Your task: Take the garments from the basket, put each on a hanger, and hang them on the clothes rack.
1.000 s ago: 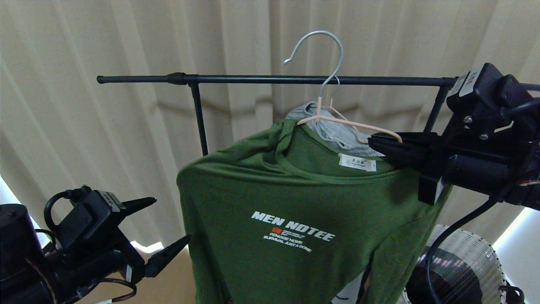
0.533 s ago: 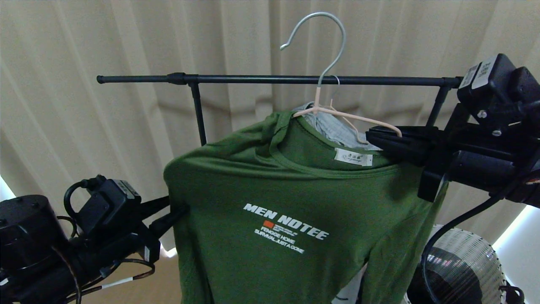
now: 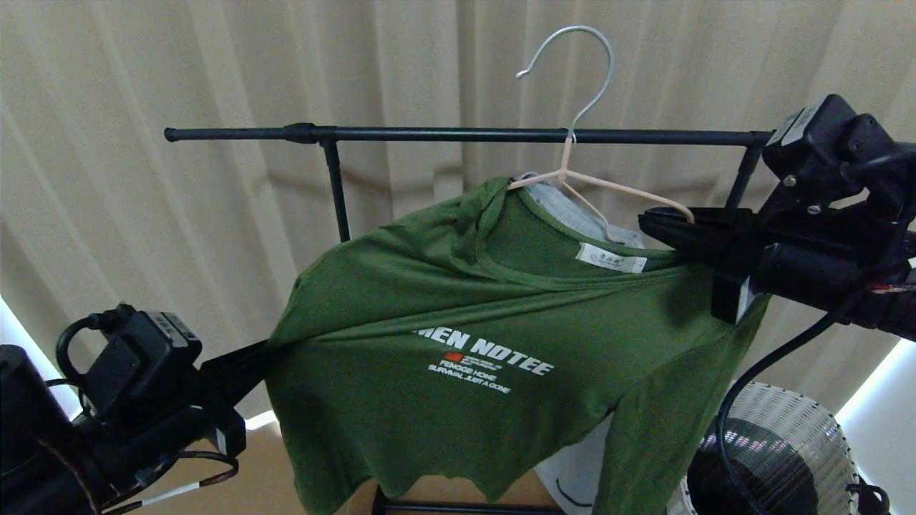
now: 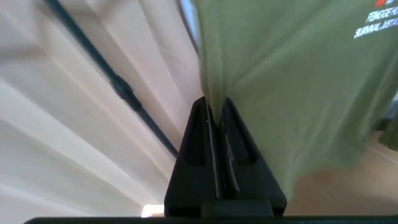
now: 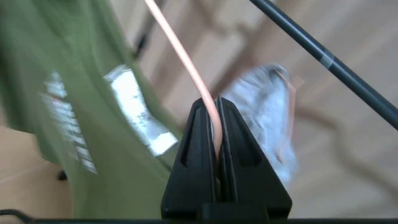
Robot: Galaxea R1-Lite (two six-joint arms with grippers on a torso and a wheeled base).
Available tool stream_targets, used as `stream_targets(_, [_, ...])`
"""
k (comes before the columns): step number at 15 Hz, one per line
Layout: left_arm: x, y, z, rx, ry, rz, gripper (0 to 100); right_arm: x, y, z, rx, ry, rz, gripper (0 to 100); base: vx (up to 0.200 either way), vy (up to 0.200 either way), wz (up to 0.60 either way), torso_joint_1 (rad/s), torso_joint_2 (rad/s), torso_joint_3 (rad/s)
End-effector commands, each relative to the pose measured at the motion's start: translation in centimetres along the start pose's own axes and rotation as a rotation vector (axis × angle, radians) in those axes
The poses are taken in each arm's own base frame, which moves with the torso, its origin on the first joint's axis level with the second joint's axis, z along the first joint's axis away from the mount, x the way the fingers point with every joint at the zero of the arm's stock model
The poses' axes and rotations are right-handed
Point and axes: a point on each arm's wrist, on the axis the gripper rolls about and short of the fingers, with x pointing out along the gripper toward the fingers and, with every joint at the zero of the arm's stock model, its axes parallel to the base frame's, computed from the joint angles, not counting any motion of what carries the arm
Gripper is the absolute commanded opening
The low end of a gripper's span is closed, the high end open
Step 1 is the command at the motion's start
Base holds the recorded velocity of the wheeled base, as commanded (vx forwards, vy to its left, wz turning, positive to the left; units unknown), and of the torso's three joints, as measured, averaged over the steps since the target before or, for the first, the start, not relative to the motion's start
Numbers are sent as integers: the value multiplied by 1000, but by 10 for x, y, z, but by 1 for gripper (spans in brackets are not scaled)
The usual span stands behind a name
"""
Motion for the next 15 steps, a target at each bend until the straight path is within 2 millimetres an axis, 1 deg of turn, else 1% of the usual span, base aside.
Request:
stream_targets(1, [-12,2,8,7,-42,31,0,0,-11,-6,5,32,-58,0,0,0,0,0,0,0])
stream_targets(3, [-17,1,10,-1,-56,34,0,3,-20,-12,13,63,-106,0,0,0,0,0,0,0])
stream_targets(4, [-19,-1,12,2,-65,32,0,4,-23,-11,15,65,-122,0,0,0,0,0,0,0])
stream_targets(7, [-28,-3,13,7,-79,35,0,11,-28,-8,51,71,-158,0,0,0,0,0,0,0])
stream_targets(10, [-32,-12,15,8,-98,-4,0,20,-30,-7,84,67,-165,0,0,0,0,0,0,0])
stream_targets(12, [-30,-18,14,1,-89,-44,0,21,-27,-5,105,59,-154,0,0,0,0,0,0,0])
stream_targets(15, [-21,-25,11,-1,-70,-99,0,21,-18,8,162,11,-115,0,0,0,0,0,0,0])
